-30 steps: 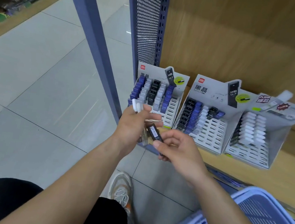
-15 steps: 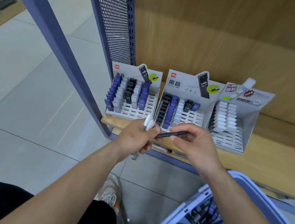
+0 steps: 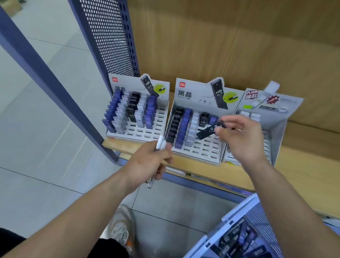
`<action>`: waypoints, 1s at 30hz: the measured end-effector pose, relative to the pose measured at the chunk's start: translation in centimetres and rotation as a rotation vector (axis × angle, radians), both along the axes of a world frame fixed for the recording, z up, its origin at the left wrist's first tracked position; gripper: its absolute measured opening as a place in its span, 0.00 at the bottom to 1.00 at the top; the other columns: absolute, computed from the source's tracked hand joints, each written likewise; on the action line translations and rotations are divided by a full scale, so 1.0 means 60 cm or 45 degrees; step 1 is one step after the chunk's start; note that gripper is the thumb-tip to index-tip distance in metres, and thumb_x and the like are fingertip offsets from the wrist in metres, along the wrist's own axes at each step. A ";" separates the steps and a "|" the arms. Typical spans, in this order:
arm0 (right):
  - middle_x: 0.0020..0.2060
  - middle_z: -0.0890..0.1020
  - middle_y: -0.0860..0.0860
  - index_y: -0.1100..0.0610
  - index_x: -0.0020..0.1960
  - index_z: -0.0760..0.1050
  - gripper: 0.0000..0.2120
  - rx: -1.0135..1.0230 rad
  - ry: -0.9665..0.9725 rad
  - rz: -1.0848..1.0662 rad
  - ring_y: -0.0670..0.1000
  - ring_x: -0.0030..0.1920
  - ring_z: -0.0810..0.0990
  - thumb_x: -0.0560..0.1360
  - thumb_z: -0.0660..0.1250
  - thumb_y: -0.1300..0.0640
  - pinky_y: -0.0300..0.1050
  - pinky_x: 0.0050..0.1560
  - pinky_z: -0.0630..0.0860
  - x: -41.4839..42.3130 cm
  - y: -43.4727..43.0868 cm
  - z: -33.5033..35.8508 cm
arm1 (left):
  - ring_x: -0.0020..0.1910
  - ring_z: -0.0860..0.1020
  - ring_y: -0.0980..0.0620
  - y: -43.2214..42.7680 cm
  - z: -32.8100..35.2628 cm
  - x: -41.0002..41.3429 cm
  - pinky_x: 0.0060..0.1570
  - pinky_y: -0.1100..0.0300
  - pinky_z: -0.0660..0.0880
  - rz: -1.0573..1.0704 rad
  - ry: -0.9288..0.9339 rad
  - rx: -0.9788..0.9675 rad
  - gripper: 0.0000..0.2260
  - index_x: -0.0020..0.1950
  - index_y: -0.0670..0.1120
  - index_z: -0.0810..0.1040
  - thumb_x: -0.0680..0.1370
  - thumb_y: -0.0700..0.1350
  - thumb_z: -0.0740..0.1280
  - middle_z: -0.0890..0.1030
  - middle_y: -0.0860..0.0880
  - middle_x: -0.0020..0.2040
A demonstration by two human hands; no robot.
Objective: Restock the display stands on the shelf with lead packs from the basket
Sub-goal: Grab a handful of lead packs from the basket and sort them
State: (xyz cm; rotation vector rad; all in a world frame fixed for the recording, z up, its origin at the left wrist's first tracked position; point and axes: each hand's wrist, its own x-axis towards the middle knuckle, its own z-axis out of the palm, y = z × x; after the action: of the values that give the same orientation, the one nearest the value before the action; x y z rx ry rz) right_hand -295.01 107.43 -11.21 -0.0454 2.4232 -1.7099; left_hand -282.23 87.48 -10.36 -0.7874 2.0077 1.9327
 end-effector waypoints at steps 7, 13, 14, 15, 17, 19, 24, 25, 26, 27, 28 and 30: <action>0.51 0.85 0.53 0.58 0.57 0.82 0.10 0.570 0.313 0.204 0.49 0.49 0.82 0.76 0.71 0.61 0.36 0.51 0.72 -0.083 -0.022 -0.036 | 0.33 0.77 0.49 -0.013 -0.009 0.004 0.33 0.59 0.74 -0.053 0.030 0.052 0.07 0.63 0.44 0.69 0.86 0.43 0.59 0.83 0.44 0.47; 0.51 0.85 0.56 0.59 0.58 0.81 0.10 0.698 0.364 0.340 0.54 0.52 0.83 0.77 0.70 0.62 0.41 0.56 0.76 -0.099 -0.036 -0.071 | 0.36 0.81 0.48 -0.022 -0.008 0.003 0.37 0.60 0.79 -0.026 0.028 0.168 0.06 0.60 0.45 0.65 0.86 0.44 0.60 0.86 0.45 0.52; 0.51 0.85 0.56 0.59 0.58 0.81 0.10 0.703 0.374 0.348 0.54 0.52 0.83 0.77 0.70 0.62 0.42 0.56 0.76 -0.100 -0.035 -0.073 | 0.36 0.81 0.49 -0.023 -0.007 0.004 0.38 0.60 0.80 -0.034 0.028 0.177 0.06 0.60 0.45 0.65 0.86 0.45 0.60 0.86 0.46 0.52; 0.51 0.85 0.56 0.59 0.58 0.81 0.10 0.706 0.382 0.357 0.54 0.51 0.83 0.77 0.70 0.62 0.43 0.56 0.77 -0.099 -0.035 -0.073 | 0.36 0.81 0.49 -0.024 -0.007 0.004 0.38 0.59 0.80 -0.034 0.032 0.184 0.07 0.61 0.44 0.66 0.86 0.45 0.60 0.86 0.46 0.52; 0.50 0.85 0.55 0.59 0.58 0.81 0.10 0.706 0.385 0.377 0.54 0.51 0.83 0.77 0.70 0.63 0.45 0.56 0.78 -0.098 -0.036 -0.073 | 0.35 0.81 0.49 -0.027 -0.009 0.005 0.38 0.56 0.80 -0.013 0.044 0.177 0.09 0.63 0.42 0.68 0.86 0.44 0.59 0.85 0.45 0.52; 0.49 0.85 0.55 0.59 0.57 0.82 0.09 0.701 0.355 0.401 0.52 0.49 0.83 0.77 0.71 0.63 0.44 0.55 0.77 -0.097 -0.033 -0.072 | 0.35 0.80 0.49 -0.029 -0.010 0.006 0.37 0.56 0.80 0.011 0.058 0.147 0.10 0.64 0.41 0.71 0.86 0.43 0.60 0.85 0.45 0.51; 0.49 0.85 0.54 0.58 0.56 0.82 0.09 0.751 0.296 0.491 0.48 0.46 0.80 0.77 0.71 0.62 0.38 0.50 0.72 -0.094 -0.030 -0.076 | 0.34 0.81 0.51 -0.033 -0.006 0.009 0.39 0.54 0.83 0.065 0.074 0.149 0.08 0.61 0.40 0.75 0.85 0.42 0.62 0.85 0.47 0.45; 0.49 0.85 0.54 0.58 0.57 0.82 0.09 0.753 0.305 0.491 0.48 0.47 0.80 0.77 0.71 0.62 0.38 0.50 0.73 -0.095 -0.032 -0.077 | 0.35 0.82 0.51 -0.034 -0.005 0.010 0.40 0.54 0.84 0.071 0.076 0.154 0.08 0.61 0.40 0.76 0.84 0.42 0.63 0.85 0.47 0.45; 0.49 0.85 0.53 0.58 0.57 0.82 0.09 0.748 0.316 0.480 0.49 0.47 0.81 0.77 0.71 0.62 0.39 0.50 0.74 -0.097 -0.034 -0.077 | 0.35 0.82 0.50 -0.034 -0.005 0.011 0.40 0.54 0.84 0.075 0.078 0.157 0.08 0.61 0.40 0.76 0.84 0.42 0.63 0.86 0.47 0.46; 0.48 0.85 0.53 0.58 0.56 0.82 0.09 0.737 0.337 0.459 0.50 0.47 0.82 0.76 0.71 0.62 0.41 0.50 0.76 -0.099 -0.037 -0.077 | 0.36 0.83 0.50 -0.035 -0.005 0.012 0.40 0.54 0.83 0.079 0.079 0.159 0.08 0.61 0.40 0.76 0.84 0.42 0.63 0.86 0.46 0.47; 0.47 0.84 0.53 0.57 0.54 0.81 0.07 0.729 0.363 0.437 0.52 0.47 0.82 0.76 0.72 0.62 0.43 0.50 0.78 -0.101 -0.040 -0.077 | 0.36 0.83 0.50 -0.035 -0.005 0.012 0.39 0.54 0.83 0.086 0.077 0.158 0.08 0.61 0.40 0.77 0.84 0.42 0.63 0.86 0.46 0.47; 0.43 0.84 0.53 0.57 0.49 0.80 0.04 0.751 0.409 0.425 0.54 0.44 0.83 0.75 0.72 0.63 0.49 0.49 0.80 -0.103 -0.046 -0.080 | 0.37 0.83 0.49 -0.037 -0.005 0.012 0.38 0.55 0.82 0.100 0.074 0.156 0.08 0.61 0.40 0.77 0.84 0.42 0.63 0.86 0.46 0.47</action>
State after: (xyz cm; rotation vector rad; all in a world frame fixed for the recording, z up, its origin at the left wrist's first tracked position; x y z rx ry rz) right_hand -301.22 104.65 -16.02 -0.6436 2.8412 -0.8615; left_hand -281.52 85.27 -10.67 -0.7992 1.8953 2.1231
